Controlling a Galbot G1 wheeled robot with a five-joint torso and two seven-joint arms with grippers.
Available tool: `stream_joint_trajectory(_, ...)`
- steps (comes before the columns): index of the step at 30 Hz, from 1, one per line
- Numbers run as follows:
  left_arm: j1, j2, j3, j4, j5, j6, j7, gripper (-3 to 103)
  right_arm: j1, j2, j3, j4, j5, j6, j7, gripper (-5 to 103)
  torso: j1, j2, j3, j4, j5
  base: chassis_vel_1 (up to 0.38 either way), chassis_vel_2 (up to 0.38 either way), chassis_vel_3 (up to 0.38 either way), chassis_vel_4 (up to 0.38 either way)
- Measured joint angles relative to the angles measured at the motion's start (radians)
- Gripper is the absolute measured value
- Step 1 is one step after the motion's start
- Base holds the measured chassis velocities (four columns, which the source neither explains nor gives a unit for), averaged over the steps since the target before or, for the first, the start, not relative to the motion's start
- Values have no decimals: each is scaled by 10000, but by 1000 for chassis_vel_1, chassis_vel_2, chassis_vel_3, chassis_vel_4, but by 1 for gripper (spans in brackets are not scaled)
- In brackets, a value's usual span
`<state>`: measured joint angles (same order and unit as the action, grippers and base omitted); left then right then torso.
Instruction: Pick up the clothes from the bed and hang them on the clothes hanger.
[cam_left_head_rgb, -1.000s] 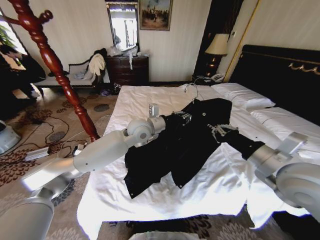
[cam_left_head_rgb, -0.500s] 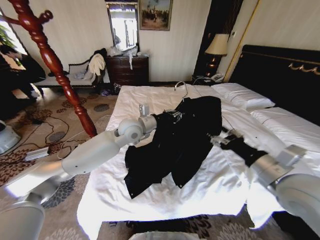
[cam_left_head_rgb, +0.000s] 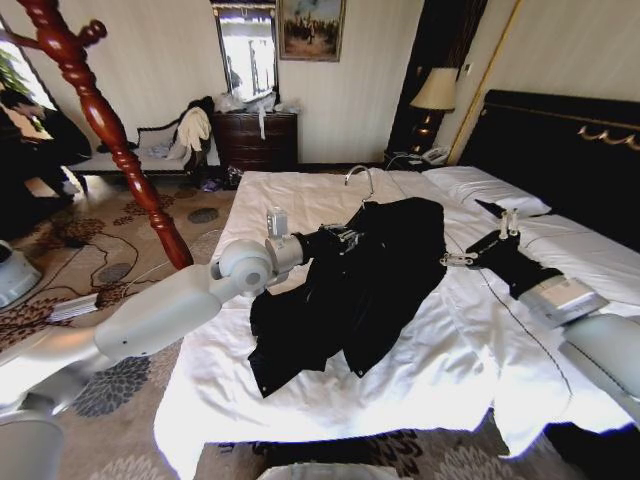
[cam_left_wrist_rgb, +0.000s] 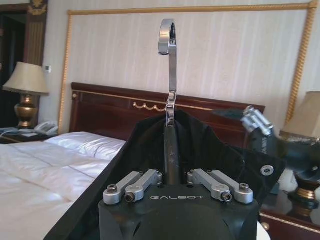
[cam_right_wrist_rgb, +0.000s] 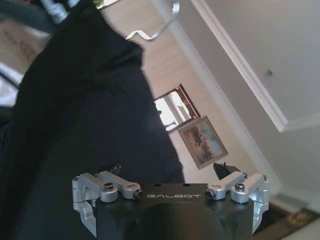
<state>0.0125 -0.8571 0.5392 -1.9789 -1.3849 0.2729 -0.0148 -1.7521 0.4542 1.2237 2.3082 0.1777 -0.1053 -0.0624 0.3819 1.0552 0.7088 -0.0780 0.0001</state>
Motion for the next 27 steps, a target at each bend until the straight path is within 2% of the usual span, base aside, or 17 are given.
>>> stream_joint_trajectory(5, -267, -9, 323, -135, -64, 26, 9, 15, 65, -148, -143, -177, -516, 103, -50, 100, 0, 0, 0, 0, 0, 0, 0, 0, 0)
stream_joint_trajectory(14, -331, 12, 714, -374, -66, 76, 25, 15, 114, -236, -329, -337, -727, 79, 58, 100, 0, 0, 0, 1, 0, 0, 0, 0, 0)
stream_joint_trajectory(17, -562, -209, 1155, -586, -99, 91, -18, 15, 94, -329, -492, -512, -1391, 166, -100, 100, -1, 0, 0, 1, 0, 0, 0, 0, 0)
stream_joint_trajectory(24, -763, -461, 1448, -793, -244, 106, -110, 15, 15, -301, -492, -619, -2434, 499, -367, 100, 0, 0, 0, 0, 0, 0, 0, 0, 0)
stream_joint_trajectory(25, -770, -473, 1457, -798, -263, 108, -131, 15, 0, -266, -492, -620, -2606, 551, -379, 103, -1, 0, 0, 0, 0, 0, 0, 0, 0)
stream_joint_trajectory(27, -769, -465, 1457, -789, -268, 108, -140, 15, -12, -253, -491, -619, -2672, 566, -380, 99, -1, 0, 0, 0, 0, 0, 0, 0, 0)
